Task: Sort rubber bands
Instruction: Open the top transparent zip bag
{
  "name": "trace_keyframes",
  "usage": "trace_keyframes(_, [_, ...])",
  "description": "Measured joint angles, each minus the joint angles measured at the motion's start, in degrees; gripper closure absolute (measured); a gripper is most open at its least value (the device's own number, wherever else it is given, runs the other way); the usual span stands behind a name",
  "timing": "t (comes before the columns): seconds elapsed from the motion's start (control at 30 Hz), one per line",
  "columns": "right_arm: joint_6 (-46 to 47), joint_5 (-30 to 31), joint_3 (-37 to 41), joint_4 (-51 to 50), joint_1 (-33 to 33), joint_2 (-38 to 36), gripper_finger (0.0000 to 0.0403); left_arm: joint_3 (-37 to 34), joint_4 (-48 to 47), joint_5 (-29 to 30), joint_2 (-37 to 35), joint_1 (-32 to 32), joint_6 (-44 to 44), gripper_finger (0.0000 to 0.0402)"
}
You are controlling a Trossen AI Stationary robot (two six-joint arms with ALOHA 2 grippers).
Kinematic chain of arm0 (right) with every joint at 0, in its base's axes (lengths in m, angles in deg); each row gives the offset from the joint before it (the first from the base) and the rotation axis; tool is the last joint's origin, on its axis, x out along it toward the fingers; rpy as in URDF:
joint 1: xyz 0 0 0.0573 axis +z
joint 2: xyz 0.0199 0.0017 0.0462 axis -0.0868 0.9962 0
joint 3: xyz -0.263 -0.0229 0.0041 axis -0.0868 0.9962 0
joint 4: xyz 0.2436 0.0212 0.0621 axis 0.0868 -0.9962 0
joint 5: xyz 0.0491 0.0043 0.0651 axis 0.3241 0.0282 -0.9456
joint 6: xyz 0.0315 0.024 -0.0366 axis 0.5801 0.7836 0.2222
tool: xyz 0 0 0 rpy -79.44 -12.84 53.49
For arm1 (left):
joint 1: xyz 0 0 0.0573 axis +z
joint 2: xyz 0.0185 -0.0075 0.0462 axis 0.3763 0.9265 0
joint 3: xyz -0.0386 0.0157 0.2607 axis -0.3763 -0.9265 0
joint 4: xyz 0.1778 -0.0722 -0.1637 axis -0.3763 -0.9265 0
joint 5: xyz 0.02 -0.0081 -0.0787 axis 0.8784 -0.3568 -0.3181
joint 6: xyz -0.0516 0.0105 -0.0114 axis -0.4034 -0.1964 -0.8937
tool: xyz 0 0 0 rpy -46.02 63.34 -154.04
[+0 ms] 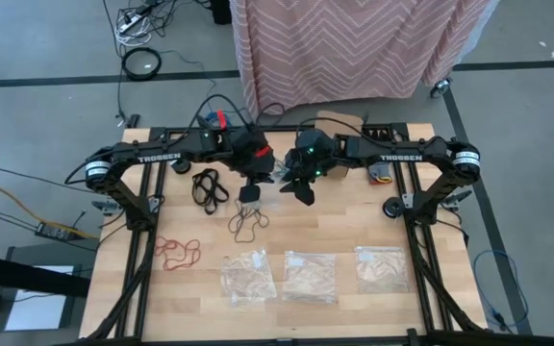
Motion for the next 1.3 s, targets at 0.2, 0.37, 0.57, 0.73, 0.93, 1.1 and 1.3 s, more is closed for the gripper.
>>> trace_keyframes(0.2, [0.2,-2.7,0.0,2.1,0.0,0.0,0.0276,0.0,4.1,2.2,0.0,0.0,-0.2,0.0401])
trace_keyframes(0.37, [0.2,-3.3,0.0,4.1,0.1,0.0,0.0286,-0.1,8.2,4.8,0.0,0.7,-1.4,0.0402])
trace_keyframes(0.57, [1.5,-3.9,0.0,1.8,0.4,0.0,0.0289,-0.1,10.7,7.8,0.0,3.2,-3.6,0.0402])
trace_keyframes(0.73, [1.6,-5.1,0.0,3.9,1.0,0.0,0.0294,0.0,10.6,6.5,0.0,3.6,-3.6,0.0402])
trace_keyframes(0.93, [2.9,-6.7,0.0,9.5,0.7,0.0,0.0324,0.0,10.5,-0.4,0.3,2.7,-4.2,0.0402])
trace_keyframes(1.1, [3.0,-6.0,0.0,5.3,-1.6,0.0,0.0347,0.0,9.5,-6.6,0.4,1.8,-4.5,0.0402])
trace_keyframes(1.3, [3.1,-7.6,0.0,5.2,-3.2,0.0,0.0364,0.0,8.6,-7.3,0.3,1.0,-4.5,0.0402])
